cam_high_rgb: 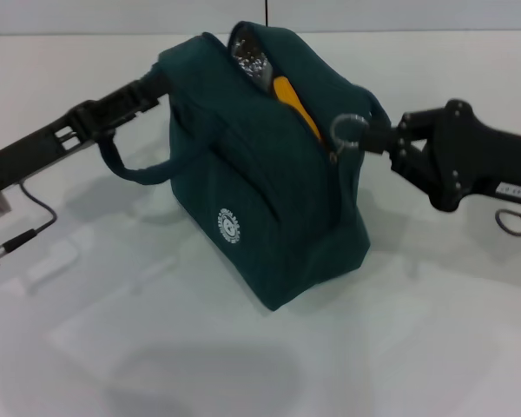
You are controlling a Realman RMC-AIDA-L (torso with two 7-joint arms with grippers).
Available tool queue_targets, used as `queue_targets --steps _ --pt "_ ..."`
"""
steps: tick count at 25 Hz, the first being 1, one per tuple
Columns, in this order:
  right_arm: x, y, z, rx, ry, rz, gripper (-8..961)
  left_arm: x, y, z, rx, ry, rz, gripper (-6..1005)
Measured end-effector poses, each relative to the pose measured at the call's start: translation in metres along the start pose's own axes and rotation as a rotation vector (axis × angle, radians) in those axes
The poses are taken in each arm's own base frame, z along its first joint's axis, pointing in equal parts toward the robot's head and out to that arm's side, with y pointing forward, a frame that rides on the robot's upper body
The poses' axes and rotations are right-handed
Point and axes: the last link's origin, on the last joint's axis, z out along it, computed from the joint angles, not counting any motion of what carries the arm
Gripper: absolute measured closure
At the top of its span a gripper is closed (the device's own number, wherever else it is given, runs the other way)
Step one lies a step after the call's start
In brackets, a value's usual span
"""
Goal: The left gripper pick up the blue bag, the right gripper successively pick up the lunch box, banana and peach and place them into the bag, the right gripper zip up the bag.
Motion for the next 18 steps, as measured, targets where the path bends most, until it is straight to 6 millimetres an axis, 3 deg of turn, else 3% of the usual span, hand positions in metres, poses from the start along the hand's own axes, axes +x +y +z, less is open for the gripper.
queue_targets --steps 5,13,18 --pt "-0.005 -0.006 0.007 -0.008 -0.002 -0.011 949 -0.001 -0.001 -0.008 0.010 0.033 0.011 110" --pt "0.010 0.001 0.018 -0.045 0.077 0.013 949 0.003 0.000 -0.014 0.010 0.090 0.025 104" --pt "0.005 -0.006 0.027 -0.036 0.066 -0.006 949 0.004 0.000 -0.012 0.005 0.091 0.030 103"
